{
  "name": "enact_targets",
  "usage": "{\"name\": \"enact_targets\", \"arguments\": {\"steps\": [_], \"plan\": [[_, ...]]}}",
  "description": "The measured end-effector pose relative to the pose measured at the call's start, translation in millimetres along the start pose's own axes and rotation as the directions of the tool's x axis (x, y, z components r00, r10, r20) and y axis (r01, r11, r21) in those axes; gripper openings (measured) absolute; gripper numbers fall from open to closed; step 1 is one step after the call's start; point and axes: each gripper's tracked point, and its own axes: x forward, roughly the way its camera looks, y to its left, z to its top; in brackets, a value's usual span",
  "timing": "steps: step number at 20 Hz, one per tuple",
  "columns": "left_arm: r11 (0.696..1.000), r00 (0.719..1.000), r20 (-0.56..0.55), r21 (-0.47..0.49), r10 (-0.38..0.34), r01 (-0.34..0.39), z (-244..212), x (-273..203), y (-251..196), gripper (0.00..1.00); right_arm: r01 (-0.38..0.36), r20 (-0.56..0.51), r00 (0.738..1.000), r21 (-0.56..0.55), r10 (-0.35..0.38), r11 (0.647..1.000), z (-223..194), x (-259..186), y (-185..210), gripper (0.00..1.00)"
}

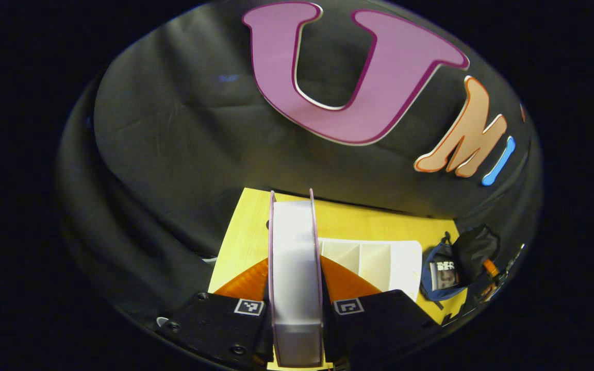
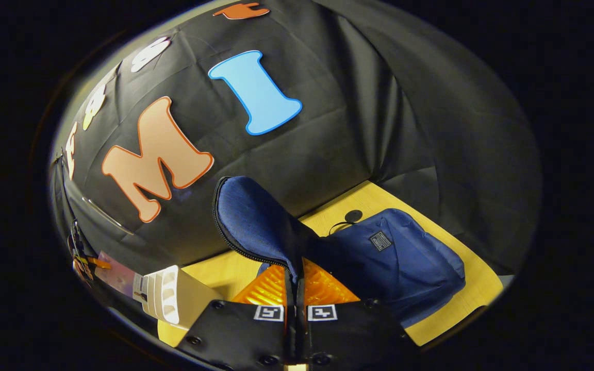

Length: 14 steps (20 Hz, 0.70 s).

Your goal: Open the schoolbag, grab two books from the bookshelf and put them into the schoolbag.

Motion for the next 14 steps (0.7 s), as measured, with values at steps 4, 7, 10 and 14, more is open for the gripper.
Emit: {"name": "enact_targets", "arguments": {"steps": [4, 7, 10, 14], "plan": [[0.985, 0.994, 0.050, -0.138, -0.100, 0.106, 17, -20, -9, 0.34, 0.001, 0.005, 1.000, 0.012, -0.001, 1.000, 1, -1, 0, 0.05], [0.952, 0.980, 0.086, -0.233, -0.182, 0.198, 19, -25, -20, 0.32, 0.000, 0.004, 1.000, 0.008, 0.000, 1.000, 0, -1, -1, 0.05], [0.897, 0.956, 0.108, -0.330, -0.272, 0.293, 12, -27, -41, 0.34, -0.001, 0.001, 1.000, 0.005, 0.001, 1.000, -1, 0, -1, 0.05], [0.810, 0.919, 0.171, -0.435, -0.354, 0.393, 11, -23, -61, 0.34, -0.009, 0.001, 1.000, 0.016, 0.009, 1.000, -1, 1, 0, 0.03]]}}
